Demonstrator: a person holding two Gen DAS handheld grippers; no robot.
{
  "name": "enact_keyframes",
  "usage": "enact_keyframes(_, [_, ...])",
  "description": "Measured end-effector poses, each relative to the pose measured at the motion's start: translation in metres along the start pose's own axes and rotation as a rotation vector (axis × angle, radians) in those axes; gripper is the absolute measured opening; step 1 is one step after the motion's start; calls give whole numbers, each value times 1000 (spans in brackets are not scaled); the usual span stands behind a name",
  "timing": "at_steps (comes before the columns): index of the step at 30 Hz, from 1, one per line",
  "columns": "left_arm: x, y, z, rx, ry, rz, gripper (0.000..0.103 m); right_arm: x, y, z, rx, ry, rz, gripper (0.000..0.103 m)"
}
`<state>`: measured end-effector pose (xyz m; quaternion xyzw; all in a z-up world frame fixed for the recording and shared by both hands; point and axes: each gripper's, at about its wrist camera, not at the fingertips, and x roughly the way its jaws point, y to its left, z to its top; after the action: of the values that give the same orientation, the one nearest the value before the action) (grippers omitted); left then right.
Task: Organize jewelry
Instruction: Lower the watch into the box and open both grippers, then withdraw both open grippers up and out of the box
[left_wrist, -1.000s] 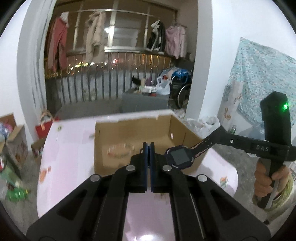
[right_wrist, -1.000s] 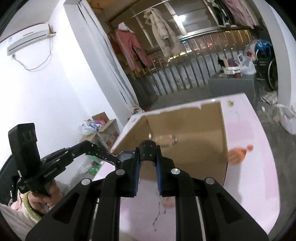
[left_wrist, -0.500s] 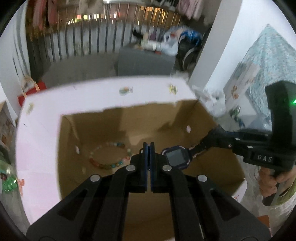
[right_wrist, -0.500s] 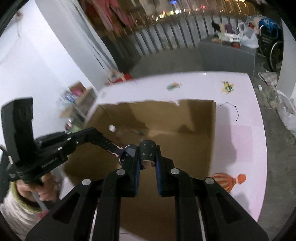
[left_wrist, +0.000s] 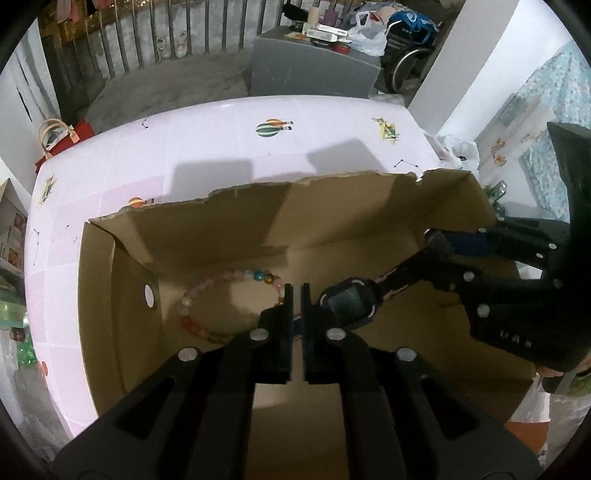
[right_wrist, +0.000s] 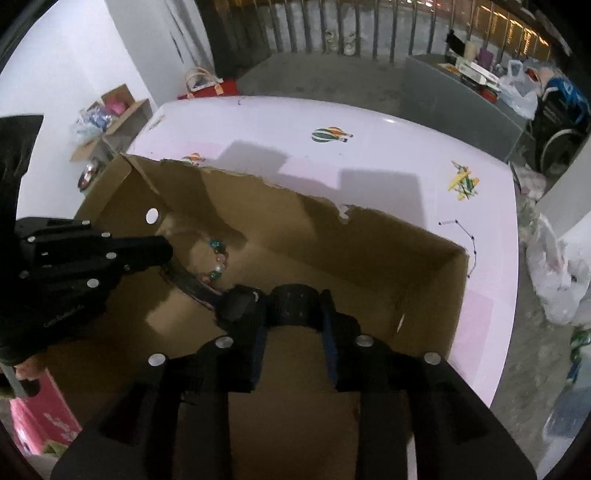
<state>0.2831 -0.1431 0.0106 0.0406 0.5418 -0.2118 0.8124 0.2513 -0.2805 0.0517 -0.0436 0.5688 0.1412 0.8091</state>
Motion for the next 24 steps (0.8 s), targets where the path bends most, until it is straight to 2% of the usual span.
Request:
enact_keyframes(2, [2,1,0,-4,8,0,17,0,4,1,-34,-13,-55,35])
enact_keyframes(3, [2,2,-1,-1,7,1,19,-3,6,0,-52,-30,-85,40])
enact_keyframes(5, [0,1,-2,11,-6,9,21,-8,7,2,-68,-55,-121,41])
enact_keyframes(6, [-1,1,-2,12,-12,10,25,-11,7,2,-72,-66,-133,41])
enact_keyframes(10, [-13,1,-5,15,-51,5,32,-28,-5,5,-29,-104,-105,41])
enact_keyframes(17, [-52,-3,-14,48,-177,20,37,-63,-23,-2,59,-194,-45,41])
enact_keyframes(22, [-95,-4,-33,61,-316,7,38,-98,-27,-23,94,-305,3,41])
enact_keyframes(24, [-113,-5,-44,68,-373,-3,43,-114,-28,-38,113,-362,28,43])
